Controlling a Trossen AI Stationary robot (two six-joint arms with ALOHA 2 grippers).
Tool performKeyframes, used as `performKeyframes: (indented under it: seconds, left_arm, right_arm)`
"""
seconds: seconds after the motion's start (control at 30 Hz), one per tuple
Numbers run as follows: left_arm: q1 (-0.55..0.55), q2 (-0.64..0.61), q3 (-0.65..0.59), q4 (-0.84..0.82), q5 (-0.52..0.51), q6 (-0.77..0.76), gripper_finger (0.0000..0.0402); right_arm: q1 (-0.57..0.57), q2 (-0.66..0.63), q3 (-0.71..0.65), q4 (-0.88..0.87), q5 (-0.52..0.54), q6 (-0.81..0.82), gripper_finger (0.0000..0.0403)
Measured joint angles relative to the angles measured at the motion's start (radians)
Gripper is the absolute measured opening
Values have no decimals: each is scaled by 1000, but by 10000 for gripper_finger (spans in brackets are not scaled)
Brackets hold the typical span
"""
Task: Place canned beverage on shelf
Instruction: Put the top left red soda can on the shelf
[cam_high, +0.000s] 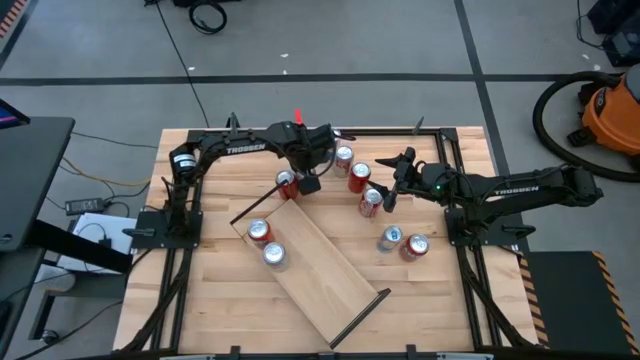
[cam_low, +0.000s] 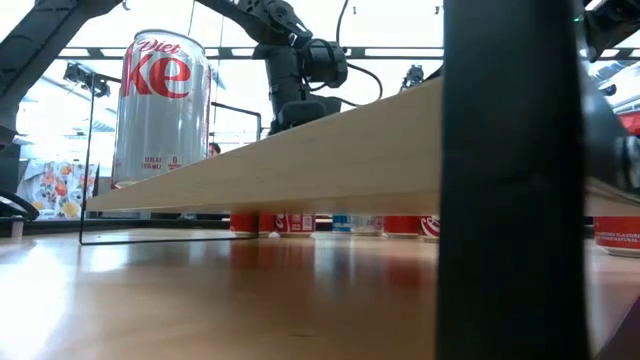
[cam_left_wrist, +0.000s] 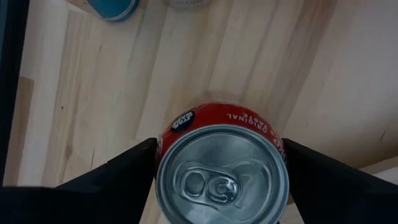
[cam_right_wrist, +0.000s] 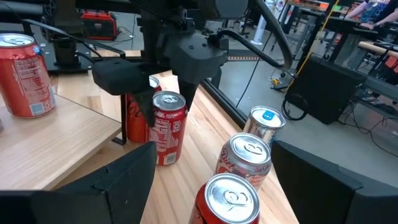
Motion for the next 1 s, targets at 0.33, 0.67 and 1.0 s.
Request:
performKeyframes:
  seconds: [0.33, 0.67, 1.0]
  left_arm:
    - [-3, 0, 0, 19, -18, 3, 309]
    - [-16, -2, 88, -32, 39, 4, 308]
    - [-78, -6, 302, -172, 59, -29, 307]
  right_arm:
    - [0, 0, 0, 0, 0, -2, 327]
    - [0, 0, 0, 0, 0, -2, 327]
    - [0, 0, 0, -3, 0, -3, 327]
